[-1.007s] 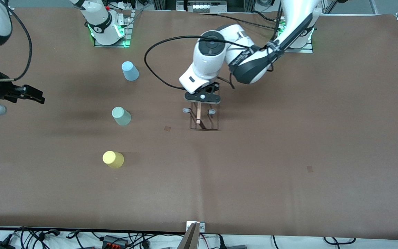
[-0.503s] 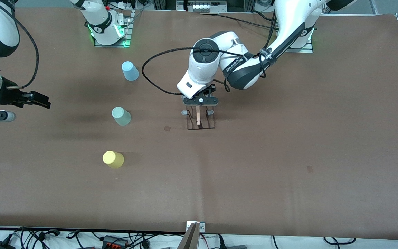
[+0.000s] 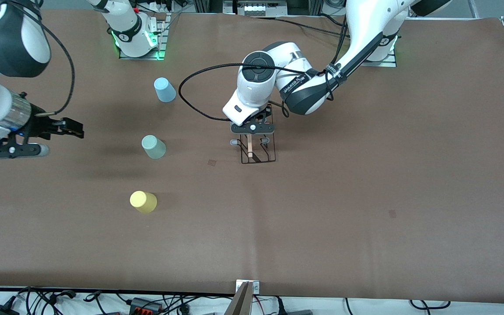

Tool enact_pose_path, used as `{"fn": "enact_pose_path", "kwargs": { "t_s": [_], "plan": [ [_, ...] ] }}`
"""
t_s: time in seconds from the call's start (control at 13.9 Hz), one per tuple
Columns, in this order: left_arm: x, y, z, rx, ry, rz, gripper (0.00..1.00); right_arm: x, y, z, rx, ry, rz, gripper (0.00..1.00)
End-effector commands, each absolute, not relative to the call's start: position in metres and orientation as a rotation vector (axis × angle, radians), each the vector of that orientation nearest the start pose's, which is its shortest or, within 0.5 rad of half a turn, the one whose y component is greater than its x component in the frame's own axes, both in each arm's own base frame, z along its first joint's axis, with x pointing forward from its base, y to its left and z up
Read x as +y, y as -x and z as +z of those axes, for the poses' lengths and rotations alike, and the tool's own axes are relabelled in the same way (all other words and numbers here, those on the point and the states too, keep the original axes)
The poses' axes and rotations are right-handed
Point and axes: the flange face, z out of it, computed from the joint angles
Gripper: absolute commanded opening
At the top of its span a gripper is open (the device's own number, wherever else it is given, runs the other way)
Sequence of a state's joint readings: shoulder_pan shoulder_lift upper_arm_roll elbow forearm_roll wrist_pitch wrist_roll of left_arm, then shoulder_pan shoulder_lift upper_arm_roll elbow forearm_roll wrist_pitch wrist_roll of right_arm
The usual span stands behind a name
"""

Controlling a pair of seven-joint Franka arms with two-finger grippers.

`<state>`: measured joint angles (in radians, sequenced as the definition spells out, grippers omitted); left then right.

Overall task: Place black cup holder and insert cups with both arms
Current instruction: 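Carry the rack with the left gripper to the table middle, then release the rack and withdraw the left gripper while the right gripper reaches the teal cup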

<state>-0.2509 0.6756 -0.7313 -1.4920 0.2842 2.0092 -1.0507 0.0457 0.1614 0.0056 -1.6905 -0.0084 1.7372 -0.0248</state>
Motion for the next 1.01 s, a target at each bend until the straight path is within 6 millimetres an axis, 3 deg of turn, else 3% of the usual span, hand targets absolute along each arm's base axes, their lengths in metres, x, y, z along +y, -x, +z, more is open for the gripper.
{"fn": "enact_pose_path", "kwargs": {
  "t_s": [0.0, 0.07, 0.22, 0.29, 0.36, 0.58, 0.65, 0.79, 0.93],
  "plan": [
    [-0.519, -0.481, 0.352, -0.095, 3.23, 0.165, 0.16, 0.034, -0.596, 0.487, -0.129, 3.131, 0.195, 1.0],
    [-0.516, -0.484, 0.353, -0.119, 3.235, 0.18, 0.3, 0.034, -0.596, 0.486, -0.129, 3.131, 0.2, 1.0],
    [-0.507, -0.491, 0.358, -0.134, 3.224, 0.158, 0.86, 0.034, -0.596, 0.486, -0.129, 3.131, 0.2, 1.0],
    [-0.505, -0.49, 0.362, -0.129, 3.209, 0.157, 1.0, 0.034, -0.596, 0.485, -0.129, 3.131, 0.205, 1.0],
    [-0.501, -0.49, 0.368, -0.13, 3.192, 0.16, 1.0, 0.034, -0.595, 0.484, -0.129, 3.131, 0.207, 1.0],
    [-0.46, -0.518, 0.392, -0.208, 3.163, 0.14, 1.0, 0.034, -0.595, 0.483, -0.126, 3.129, 0.209, 1.0],
    [-0.452, -0.518, 0.406, -0.208, 3.144, 0.12, 1.0, 0.034, -0.595, 0.48, -0.126, 3.129, 0.217, 1.0],
    [-0.409, -0.545, 0.426, -0.262, 3.129, 0.1, 1.0, 0.053, -0.601, 0.452, -0.145, 3.101, 0.28, 1.0],
    [-0.36, -0.565, 0.448, -0.144, 3.124, 0.118, 1.0, 0.076, -0.605, 0.409, -0.037, 3.065, 0.365, 1.0]
  ]
}}
